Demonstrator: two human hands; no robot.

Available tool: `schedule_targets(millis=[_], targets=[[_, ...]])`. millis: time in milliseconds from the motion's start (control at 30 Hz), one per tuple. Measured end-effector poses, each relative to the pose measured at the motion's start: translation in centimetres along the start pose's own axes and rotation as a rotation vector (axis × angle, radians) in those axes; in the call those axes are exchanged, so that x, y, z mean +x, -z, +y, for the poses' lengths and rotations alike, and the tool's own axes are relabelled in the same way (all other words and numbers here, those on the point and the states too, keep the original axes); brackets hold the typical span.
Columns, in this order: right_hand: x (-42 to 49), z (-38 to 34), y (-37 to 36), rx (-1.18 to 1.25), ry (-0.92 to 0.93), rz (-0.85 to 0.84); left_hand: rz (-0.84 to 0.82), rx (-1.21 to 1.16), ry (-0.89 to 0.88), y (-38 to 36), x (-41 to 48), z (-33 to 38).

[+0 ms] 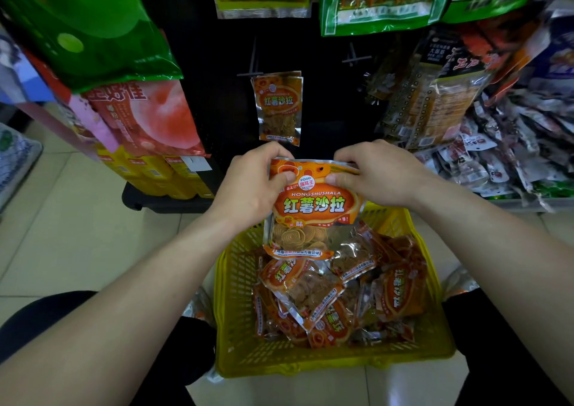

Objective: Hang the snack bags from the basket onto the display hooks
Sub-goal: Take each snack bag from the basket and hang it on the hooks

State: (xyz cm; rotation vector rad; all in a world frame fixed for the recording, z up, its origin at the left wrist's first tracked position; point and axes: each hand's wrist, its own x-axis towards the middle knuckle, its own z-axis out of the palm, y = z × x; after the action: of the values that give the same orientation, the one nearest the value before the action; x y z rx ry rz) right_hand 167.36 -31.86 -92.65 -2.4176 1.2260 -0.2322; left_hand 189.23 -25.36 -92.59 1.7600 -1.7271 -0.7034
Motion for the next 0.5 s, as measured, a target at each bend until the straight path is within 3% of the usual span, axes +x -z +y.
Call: schedule_targets(millis=[333, 500], targets=[[-0.5, -1.9, -1.5, -0.060, 0.004, -0.043, 0.007, 0.034, -0.084, -1.2, -0.6, -0.4], [-0.9, -2.6, -2.1, -0.137, -0.036, 0.022, -0.010, 0.045, -0.072, -0.3, -0.6, -1.2]])
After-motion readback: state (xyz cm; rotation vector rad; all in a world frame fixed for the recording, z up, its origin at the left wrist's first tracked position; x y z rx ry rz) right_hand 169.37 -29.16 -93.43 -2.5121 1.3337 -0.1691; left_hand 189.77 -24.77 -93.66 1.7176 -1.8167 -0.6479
